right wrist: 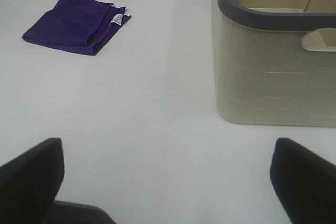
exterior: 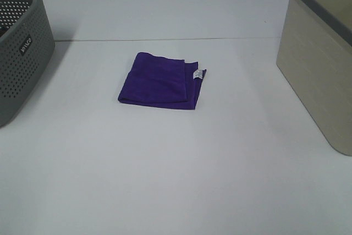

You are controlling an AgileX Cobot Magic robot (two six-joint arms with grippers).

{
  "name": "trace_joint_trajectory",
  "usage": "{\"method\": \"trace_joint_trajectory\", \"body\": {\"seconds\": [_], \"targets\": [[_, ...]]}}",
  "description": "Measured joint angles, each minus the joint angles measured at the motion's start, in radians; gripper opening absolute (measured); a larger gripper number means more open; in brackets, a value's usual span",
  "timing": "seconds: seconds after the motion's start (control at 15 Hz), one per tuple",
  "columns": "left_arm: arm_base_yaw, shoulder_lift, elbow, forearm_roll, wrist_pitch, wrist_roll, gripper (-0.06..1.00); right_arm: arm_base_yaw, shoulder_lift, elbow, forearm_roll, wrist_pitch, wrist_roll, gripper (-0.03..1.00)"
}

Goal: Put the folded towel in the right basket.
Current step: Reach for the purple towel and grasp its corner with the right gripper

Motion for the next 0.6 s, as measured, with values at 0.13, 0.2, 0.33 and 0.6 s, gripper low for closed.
{"method": "trace_joint_trajectory", "body": {"seconds": [0.13, 0.2, 0.33, 0.6], "targets": [[0.0, 0.0, 0.0, 0.0, 0.0, 0.0, 0.99, 0.0, 0.0, 0.0, 0.0, 0.0, 0.0, 0.98], [0.0, 0.0, 0.0, -0.005, 0.0, 0.005, 0.99, 0.0, 0.0, 0.0, 0.0, 0.0, 0.0, 0.98], [0.0, 0.0, 0.0, -0.031, 0.0, 0.04, 0.99, 0.0, 0.0, 0.0, 0.0, 0.0, 0.0, 0.98], [0.0, 0.0, 0.0, -0.031, 0.0, 0.048, 0.99, 0.0, 0.0, 0.0, 0.0, 0.0, 0.0, 0.98]]}}
